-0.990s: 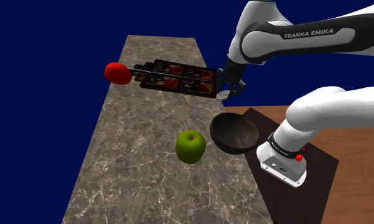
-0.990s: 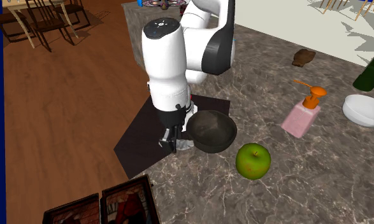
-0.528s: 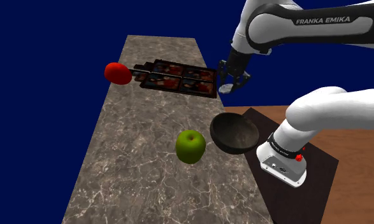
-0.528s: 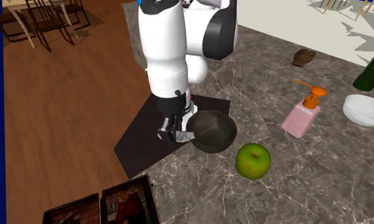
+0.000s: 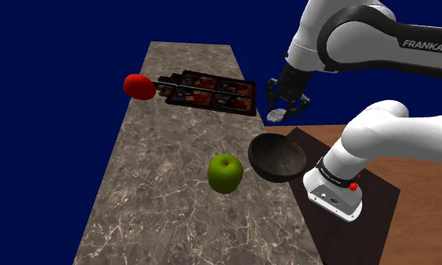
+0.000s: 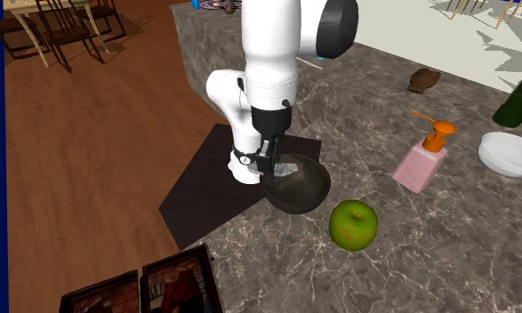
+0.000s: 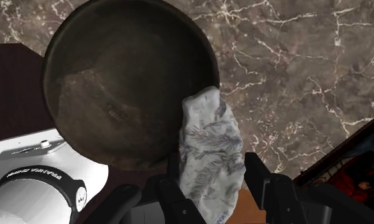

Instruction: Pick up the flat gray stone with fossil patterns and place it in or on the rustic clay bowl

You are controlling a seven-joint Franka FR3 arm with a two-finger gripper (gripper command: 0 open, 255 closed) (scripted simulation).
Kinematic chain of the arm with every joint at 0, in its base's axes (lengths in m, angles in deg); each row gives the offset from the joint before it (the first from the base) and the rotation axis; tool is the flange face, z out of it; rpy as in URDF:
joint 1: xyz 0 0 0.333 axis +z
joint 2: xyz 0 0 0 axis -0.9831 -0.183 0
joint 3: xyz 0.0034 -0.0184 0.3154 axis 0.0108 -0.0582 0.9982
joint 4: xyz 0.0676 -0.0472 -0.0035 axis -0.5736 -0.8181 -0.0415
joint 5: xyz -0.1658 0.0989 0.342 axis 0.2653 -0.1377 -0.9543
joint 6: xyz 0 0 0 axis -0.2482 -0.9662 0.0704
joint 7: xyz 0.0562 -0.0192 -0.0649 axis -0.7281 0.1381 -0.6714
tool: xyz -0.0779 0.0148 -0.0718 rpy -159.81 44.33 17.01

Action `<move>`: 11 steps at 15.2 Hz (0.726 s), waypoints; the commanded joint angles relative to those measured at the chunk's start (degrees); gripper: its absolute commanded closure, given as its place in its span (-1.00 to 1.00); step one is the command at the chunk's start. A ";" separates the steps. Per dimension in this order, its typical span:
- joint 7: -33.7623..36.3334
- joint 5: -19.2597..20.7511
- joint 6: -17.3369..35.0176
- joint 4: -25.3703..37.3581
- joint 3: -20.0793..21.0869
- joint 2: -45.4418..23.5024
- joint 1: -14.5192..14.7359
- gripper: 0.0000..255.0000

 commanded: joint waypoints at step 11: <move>9.84 -8.57 -5.46 -5.58 7.54 11.80 10.46 1.00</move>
